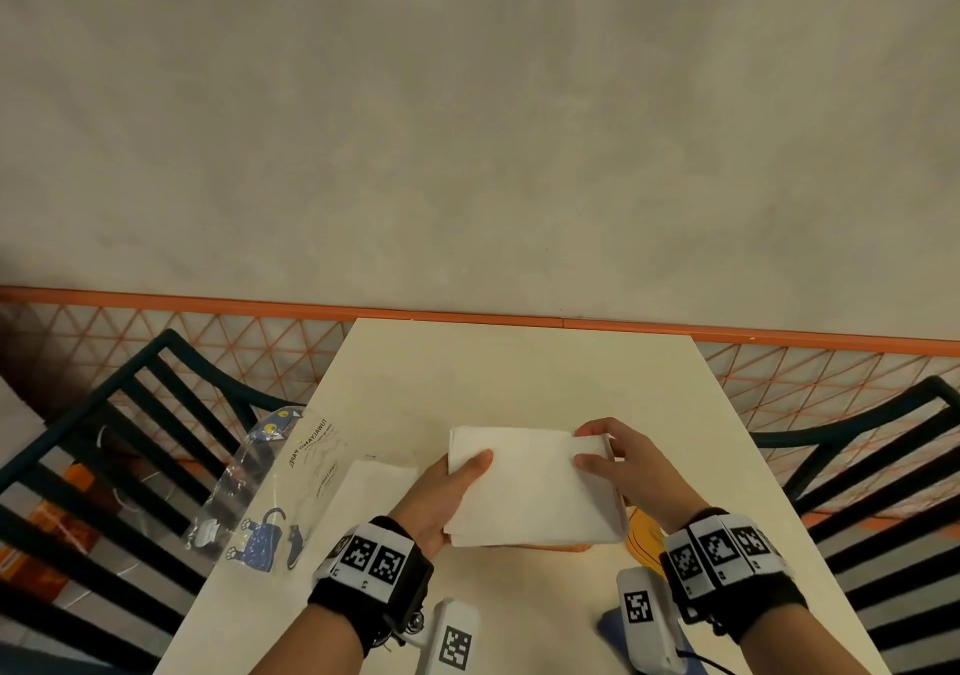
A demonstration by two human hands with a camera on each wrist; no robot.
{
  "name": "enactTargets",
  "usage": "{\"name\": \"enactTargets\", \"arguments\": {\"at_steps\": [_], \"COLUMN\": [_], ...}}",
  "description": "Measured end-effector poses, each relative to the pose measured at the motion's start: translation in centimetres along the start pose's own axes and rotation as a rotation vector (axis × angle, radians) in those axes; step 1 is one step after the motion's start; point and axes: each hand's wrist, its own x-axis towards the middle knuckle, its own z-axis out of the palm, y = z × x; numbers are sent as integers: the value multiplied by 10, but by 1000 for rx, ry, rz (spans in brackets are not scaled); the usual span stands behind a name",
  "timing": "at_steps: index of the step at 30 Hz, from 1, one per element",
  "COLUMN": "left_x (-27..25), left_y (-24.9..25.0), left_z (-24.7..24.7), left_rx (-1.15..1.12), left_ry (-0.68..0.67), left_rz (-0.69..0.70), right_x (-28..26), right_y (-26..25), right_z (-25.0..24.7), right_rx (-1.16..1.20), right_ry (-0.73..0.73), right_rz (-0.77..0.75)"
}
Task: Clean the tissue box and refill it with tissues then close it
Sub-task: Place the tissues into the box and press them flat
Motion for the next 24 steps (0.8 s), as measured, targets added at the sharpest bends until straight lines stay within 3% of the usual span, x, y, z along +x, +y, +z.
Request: {"name": "enactTargets", "arguments": {"at_steps": [5,11,17,20,22,24], "left_x": [-2,-2,3,3,3,6], "left_y": [1,-1,-8,-11,-12,-8], "left_z": [-1,9,14,18,20,18], "left_rx": [-32,-31,-39,-108,-143,-97], "left_ry": [-3,47,85,68,9,33], "left_rz": [-20,28,30,-2,-34,-39], "right_x": [-2,6,6,3,4,8], "right_y": [-3,0,3,8,12,15], "right_z": [-2,6,14,20,20,15], "right_rx": [108,57,35,168,233,213], "right_ry": [-48,53,94,9,11,25], "right_rz": [18,25,251,283,284,317]}}
